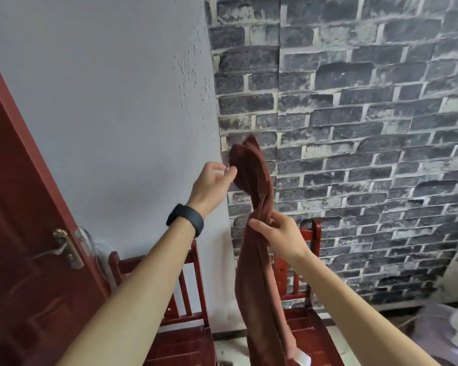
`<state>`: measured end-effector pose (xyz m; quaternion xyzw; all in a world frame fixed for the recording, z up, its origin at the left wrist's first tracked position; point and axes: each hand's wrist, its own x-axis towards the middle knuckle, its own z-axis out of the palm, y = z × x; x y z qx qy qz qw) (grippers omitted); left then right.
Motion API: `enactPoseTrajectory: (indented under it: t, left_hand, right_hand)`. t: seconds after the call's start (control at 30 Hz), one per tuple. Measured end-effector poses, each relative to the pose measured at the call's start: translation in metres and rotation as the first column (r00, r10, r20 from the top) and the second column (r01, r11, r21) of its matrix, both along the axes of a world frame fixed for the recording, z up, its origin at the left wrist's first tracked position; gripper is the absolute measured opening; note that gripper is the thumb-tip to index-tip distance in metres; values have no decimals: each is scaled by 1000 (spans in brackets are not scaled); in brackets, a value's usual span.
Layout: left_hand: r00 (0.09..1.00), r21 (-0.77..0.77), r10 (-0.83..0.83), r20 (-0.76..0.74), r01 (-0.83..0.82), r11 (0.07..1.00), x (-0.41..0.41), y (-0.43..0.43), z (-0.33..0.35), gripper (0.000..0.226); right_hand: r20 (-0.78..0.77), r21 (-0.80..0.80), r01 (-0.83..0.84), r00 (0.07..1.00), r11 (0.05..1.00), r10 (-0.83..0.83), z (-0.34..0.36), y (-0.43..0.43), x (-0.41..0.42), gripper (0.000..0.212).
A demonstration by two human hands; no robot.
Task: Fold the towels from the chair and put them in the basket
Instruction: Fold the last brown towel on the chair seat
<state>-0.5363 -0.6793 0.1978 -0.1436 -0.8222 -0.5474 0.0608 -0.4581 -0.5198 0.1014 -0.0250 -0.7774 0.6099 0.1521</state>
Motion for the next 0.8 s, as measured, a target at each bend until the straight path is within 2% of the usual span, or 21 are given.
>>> enactPoseTrajectory:
  t: [0.07, 0.13, 0.23, 0.33, 0.4, 0.5, 0.67, 0.8]
  left_hand:
    - [998, -49, -25, 59, 28, 998, 15, -2, -55, 27]
    - [978, -93, -144, 150, 159, 983, 32, 0, -92, 25]
    - [977, -99, -171, 129, 184, 978, 44, 8, -115, 24]
    - [993, -207, -101, 60, 111, 972, 46, 15, -118, 30]
    - [994, -249, -100, 47, 109, 962, 43, 17, -119, 30]
    - [990, -234, -122, 64, 134, 963, 41, 20, -122, 20]
    - [946, 5, -195, 259, 200, 980, 39, 24, -125, 19]
    - [913, 146, -216, 346, 175, 974, 37, 20, -126, 28]
  right_hand:
    - [82, -227, -1, 996, 974, 21, -1, 8, -5, 22]
    - [168, -418, -36, 979, 908, 116, -1, 17, -7, 24]
    - [238, -540, -101, 934, 835, 268, -4, 22, -5, 12]
    - [269, -620, -117, 897, 775, 351, -13, 22, -3, 23]
    - [276, -597, -123, 896, 793, 347, -16, 25, -1, 23]
    - [270, -510, -168, 900, 844, 343, -16, 29, 5, 29]
    - [269, -346, -197, 916, 917, 298, -18, 29, 7, 23]
    - [348, -274, -180, 897, 945, 271, -22, 30, 1, 23]
